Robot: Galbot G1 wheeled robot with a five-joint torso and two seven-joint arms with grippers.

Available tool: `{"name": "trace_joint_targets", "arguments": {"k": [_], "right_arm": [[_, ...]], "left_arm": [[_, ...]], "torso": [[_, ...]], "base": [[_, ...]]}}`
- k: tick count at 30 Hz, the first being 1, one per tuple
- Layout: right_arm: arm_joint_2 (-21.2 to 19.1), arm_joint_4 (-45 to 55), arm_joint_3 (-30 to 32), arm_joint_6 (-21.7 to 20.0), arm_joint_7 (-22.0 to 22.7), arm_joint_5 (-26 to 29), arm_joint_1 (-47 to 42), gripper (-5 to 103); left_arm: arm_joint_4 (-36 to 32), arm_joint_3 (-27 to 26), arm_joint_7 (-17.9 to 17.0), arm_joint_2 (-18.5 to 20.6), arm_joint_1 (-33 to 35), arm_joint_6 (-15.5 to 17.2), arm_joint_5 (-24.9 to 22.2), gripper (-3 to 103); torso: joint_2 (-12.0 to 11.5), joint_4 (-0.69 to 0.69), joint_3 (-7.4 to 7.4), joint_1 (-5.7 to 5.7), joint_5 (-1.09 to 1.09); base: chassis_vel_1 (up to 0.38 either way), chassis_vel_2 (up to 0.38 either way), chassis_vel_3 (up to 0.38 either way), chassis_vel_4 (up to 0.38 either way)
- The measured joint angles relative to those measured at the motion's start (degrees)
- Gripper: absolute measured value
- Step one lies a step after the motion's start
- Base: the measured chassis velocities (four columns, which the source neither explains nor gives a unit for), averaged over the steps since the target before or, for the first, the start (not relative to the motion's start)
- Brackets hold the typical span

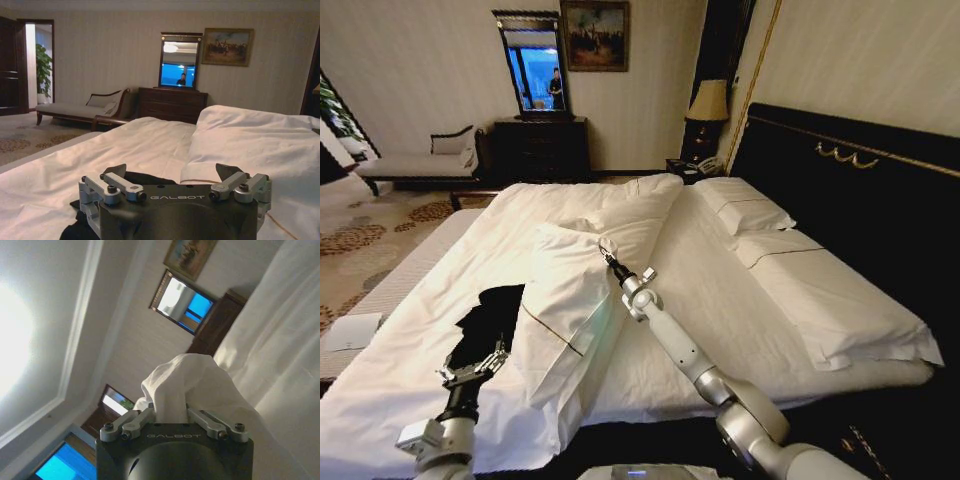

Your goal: Fold the clothes on the bed.

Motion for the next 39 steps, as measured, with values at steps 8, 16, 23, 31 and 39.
{"name": "trace_joint_targets", "arguments": {"k": [8,16,23,31,39], "right_arm": [[-4.65,15.46,4.64,3.76,1.17,1.29,-6.99,1],[-8.72,36.28,16.11,5.97,10.58,-1.81,-23.38,1],[-9.87,49.85,27.34,7.48,13.71,-5.63,-37.50,1],[-9.04,66.60,42.39,9.71,26.02,-9.89,-54.76,1],[-6.58,76.47,54.98,10.16,44.70,-18.83,-71.47,1]], "left_arm": [[-0.11,0.60,-0.27,0.51,-1.20,1.17,-0.15,100],[-0.37,1.32,-0.38,0.47,-1.68,1.26,-0.77,100],[-1.48,1.98,-0.39,0.40,-1.50,0.91,-1.10,100],[-3.24,2.68,-0.38,0.53,-0.67,0.04,-1.62,100],[-3.66,2.93,-0.37,1.06,-0.80,-0.21,-2.53,100]], "torso": [[0.00,0.01,0.00,0.00,0.01],[0.00,-0.04,-0.01,0.00,0.02],[0.00,-0.01,-0.01,-0.01,0.02],[0.01,-0.02,-0.02,-0.01,0.00],[0.01,-0.03,-0.01,-0.01,0.00]], "base": [[0.000,0.000,0.000,0.000],[0.000,0.000,0.000,0.000],[0.000,0.000,0.000,0.000],[0.000,0.000,0.000,0.000],[0.000,0.000,0.000,0.000]]}}
